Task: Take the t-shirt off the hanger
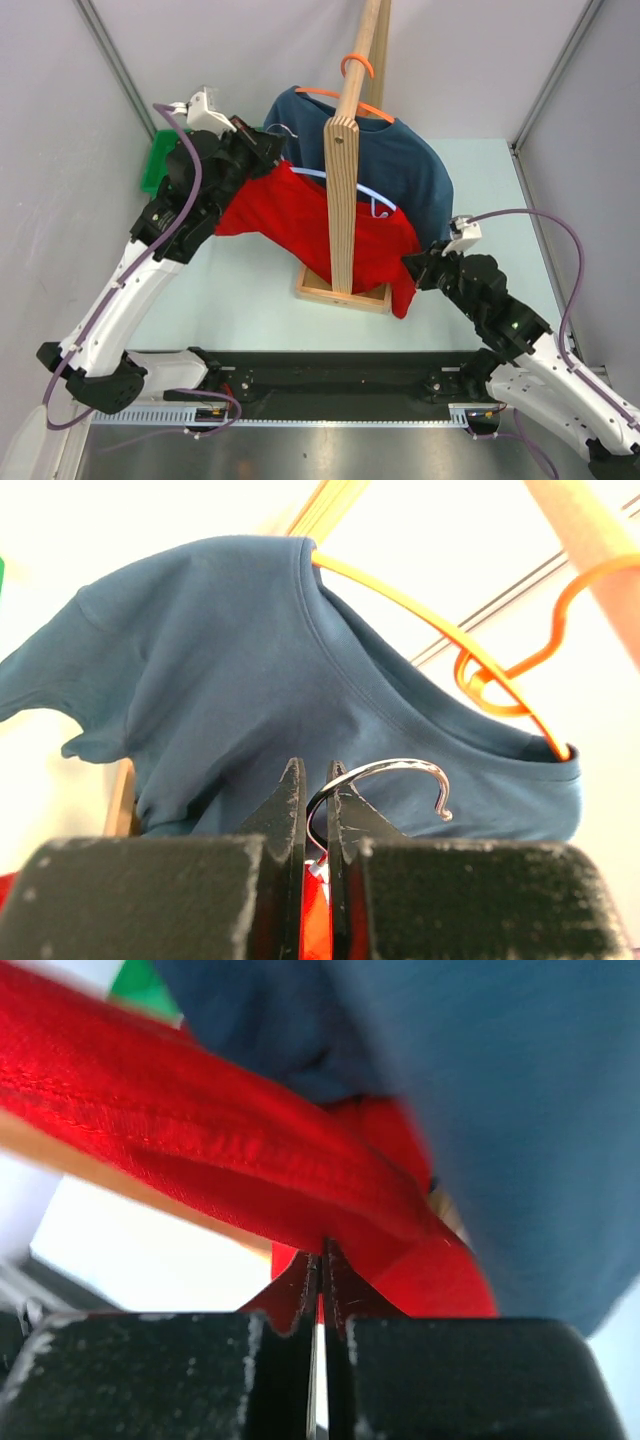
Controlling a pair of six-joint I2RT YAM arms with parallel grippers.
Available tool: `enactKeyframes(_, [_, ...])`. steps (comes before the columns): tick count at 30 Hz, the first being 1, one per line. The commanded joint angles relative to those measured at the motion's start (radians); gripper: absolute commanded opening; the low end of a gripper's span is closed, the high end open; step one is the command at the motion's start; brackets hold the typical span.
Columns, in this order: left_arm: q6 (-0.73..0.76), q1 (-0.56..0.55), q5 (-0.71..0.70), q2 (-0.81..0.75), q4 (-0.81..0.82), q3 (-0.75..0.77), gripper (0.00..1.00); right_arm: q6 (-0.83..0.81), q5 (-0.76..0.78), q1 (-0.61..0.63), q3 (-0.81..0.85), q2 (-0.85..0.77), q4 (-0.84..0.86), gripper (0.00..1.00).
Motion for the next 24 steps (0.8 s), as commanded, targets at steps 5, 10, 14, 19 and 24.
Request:
enactKeyframes(5, [-0.071,0.064,-0.016,-0.057,0.141,-0.024,0.0,0.333,0.419,-0.022,-0.003,-0.156,-0.152,0.0])
enactKeyframes(10, [-0.172,0.145,-0.01,-0.097,0.199,-0.124,0.0,0.533,0.47,-0.067,-0.029,-0.239,-0.308,0.0])
enactKeyframes(14, [-0.197,0.168,-0.013,-0.124,0.219,-0.156,0.0,0.593,0.45,-0.072,-0.068,-0.222,-0.31,0.0])
enactKeyframes(19, [-0.188,0.179,0.07,-0.128,0.248,-0.179,0.0,0.353,0.286,-0.073,-0.1,-0.199,-0.071,0.0])
enactKeyframes(24, [-0.128,0.179,0.246,-0.094,0.283,-0.172,0.0,0.046,-0.042,-0.076,0.122,0.024,-0.02,0.6])
